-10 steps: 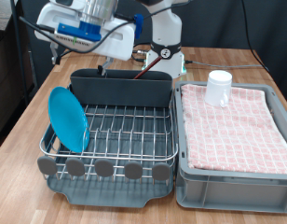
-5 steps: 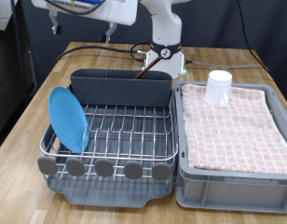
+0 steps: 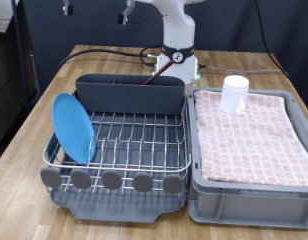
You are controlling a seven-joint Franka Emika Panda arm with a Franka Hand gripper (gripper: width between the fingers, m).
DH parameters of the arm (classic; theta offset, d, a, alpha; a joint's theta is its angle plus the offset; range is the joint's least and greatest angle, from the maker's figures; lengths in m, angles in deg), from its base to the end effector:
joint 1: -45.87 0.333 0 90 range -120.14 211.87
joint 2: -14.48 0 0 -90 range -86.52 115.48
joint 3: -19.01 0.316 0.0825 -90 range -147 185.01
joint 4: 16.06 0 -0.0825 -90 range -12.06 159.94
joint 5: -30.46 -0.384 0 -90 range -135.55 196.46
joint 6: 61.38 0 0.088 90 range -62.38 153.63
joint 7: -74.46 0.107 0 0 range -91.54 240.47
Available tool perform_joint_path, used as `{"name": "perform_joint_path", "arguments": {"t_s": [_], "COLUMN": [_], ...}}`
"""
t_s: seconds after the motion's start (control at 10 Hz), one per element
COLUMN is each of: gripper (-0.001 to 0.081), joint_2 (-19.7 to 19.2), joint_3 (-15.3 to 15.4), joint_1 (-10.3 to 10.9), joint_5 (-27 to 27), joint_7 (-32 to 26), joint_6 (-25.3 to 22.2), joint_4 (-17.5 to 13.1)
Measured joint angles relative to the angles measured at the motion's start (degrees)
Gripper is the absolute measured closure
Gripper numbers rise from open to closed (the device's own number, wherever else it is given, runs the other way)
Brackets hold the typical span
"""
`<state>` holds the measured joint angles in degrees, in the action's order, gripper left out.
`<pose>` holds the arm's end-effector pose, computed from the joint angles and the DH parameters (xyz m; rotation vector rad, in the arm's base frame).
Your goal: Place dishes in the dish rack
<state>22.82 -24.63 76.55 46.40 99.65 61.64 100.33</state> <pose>0.5275 -0.1490 0.5142 2.8853 -0.8079 0.3624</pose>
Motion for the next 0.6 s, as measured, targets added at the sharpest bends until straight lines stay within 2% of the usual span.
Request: {"name": "perform_joint_path", "arguments": {"t_s": [0.2, 0.4, 0.6], "gripper": [0.0004, 0.0004, 0.0004], "joint_2": [0.07, 0.45, 1.23], "joint_3": [1.43, 4.78, 5.62], "joint_1": [0.15, 0.51, 0.24], "joint_5": [0.00, 0.65, 1.34], "joint_7": [1.12, 6.04, 7.81], "joint_6": [-0.61, -0.89, -0.95], "joint_4": [-0.04, 0.97, 1.74]}}
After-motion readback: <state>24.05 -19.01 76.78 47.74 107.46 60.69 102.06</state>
